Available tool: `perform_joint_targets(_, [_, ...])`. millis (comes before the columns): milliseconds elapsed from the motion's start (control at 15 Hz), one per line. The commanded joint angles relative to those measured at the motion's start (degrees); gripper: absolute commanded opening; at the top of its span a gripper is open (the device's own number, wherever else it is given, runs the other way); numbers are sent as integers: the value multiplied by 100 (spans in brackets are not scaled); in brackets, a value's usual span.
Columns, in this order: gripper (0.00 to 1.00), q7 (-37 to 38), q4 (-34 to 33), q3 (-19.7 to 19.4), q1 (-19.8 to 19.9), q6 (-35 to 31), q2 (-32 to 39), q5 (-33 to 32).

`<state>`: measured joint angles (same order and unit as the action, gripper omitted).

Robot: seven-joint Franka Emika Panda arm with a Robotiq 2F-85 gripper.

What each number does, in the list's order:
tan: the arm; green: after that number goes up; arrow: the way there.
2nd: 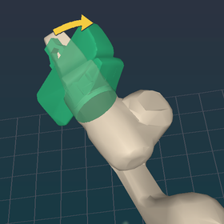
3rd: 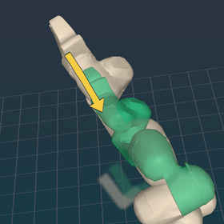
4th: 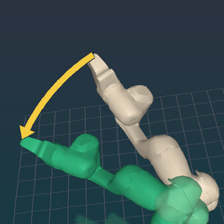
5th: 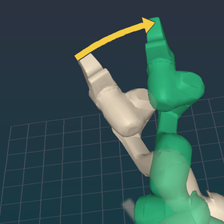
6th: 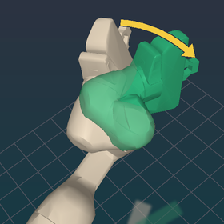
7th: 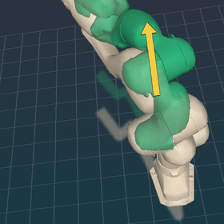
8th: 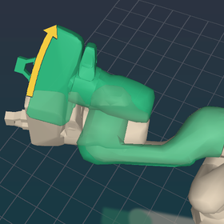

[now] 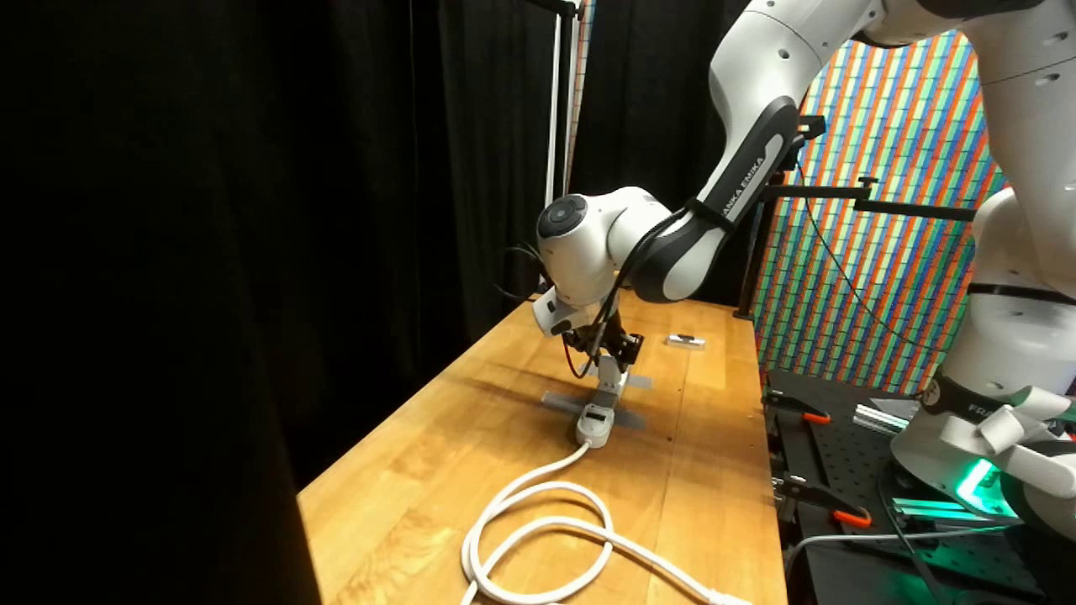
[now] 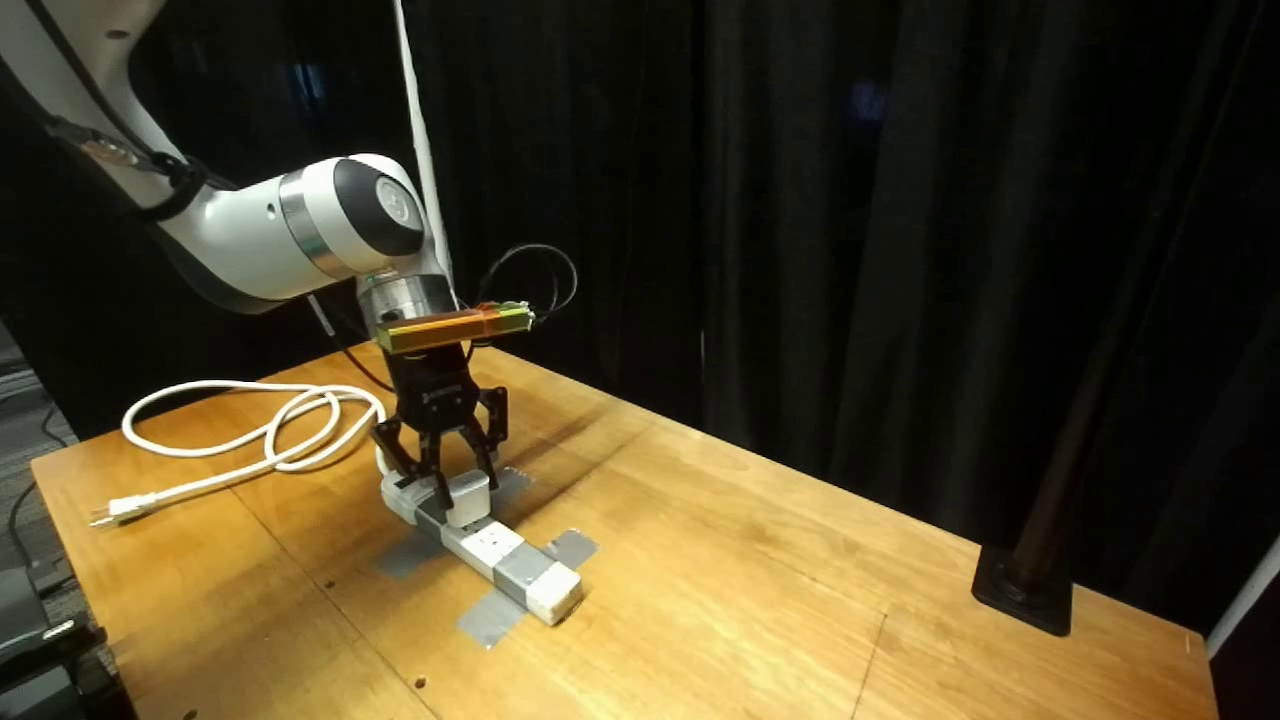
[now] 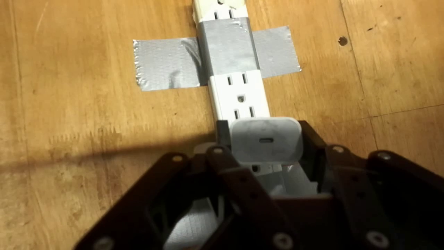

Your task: Connect the charger head to the adapter

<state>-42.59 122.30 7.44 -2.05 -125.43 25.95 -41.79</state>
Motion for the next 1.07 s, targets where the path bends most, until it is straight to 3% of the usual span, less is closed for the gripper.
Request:
perform_joint_targets(0, [23, 123, 308, -61, -26, -249, -114, -43])
perform_joint_targets(1000, [23, 860, 562, -10, -57, -496, -33, -292])
